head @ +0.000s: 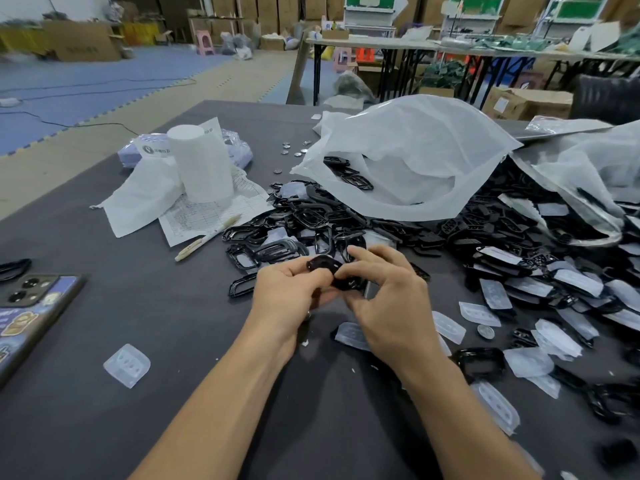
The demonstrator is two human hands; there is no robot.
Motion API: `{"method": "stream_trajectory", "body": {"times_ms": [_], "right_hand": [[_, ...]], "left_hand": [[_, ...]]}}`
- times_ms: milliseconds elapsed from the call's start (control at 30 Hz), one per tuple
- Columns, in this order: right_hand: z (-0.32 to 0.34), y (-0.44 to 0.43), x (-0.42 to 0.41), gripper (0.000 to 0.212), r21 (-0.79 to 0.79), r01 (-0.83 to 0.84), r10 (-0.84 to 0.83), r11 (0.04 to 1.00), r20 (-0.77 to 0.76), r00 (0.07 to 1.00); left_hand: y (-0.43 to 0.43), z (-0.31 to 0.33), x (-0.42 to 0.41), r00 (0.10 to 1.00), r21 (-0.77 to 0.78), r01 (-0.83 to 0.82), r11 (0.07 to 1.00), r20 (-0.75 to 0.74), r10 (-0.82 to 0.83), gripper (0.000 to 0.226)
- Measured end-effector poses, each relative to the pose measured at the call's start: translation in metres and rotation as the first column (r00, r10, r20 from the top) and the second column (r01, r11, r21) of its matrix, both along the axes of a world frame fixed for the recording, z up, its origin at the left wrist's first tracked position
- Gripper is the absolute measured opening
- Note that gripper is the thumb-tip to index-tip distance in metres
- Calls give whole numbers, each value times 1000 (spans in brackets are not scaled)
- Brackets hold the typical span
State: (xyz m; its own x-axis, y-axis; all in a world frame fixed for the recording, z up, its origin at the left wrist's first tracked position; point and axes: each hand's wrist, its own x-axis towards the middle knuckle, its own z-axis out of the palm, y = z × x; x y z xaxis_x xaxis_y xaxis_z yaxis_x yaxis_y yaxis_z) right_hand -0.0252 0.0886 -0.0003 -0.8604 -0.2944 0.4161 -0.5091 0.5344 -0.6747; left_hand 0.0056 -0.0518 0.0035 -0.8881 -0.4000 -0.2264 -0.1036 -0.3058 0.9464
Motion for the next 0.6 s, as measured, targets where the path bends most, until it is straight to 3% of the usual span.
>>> {"method": "stream_trajectory", "body": {"times_ms": [133,233,333,433,600], "right_hand": [[3,-2,-1,26,-66,11,-7,998,71,997],[7,2,-9,25,-55,117,-113,992,76,991],[16,-3,-22,18,148,143,-158,979,99,982],[22,-20,-33,15,348,68,-100,935,77,992],[17,-40,-48,20,589,81,-73,804,-39,997]], "left_hand": [[-13,-3,-6,991,-271,-133,953,-8,136,34],[-28,-2,-8,972,-283,-223,933,3,233,31],[-36,-2,-7,965,-213,-253,944,9,260,33],[-38,-5,-9,963,-199,-267,943,-22,268,39],[-41,-7,-12,960,-91,-276,957,-67,271,39]]}}
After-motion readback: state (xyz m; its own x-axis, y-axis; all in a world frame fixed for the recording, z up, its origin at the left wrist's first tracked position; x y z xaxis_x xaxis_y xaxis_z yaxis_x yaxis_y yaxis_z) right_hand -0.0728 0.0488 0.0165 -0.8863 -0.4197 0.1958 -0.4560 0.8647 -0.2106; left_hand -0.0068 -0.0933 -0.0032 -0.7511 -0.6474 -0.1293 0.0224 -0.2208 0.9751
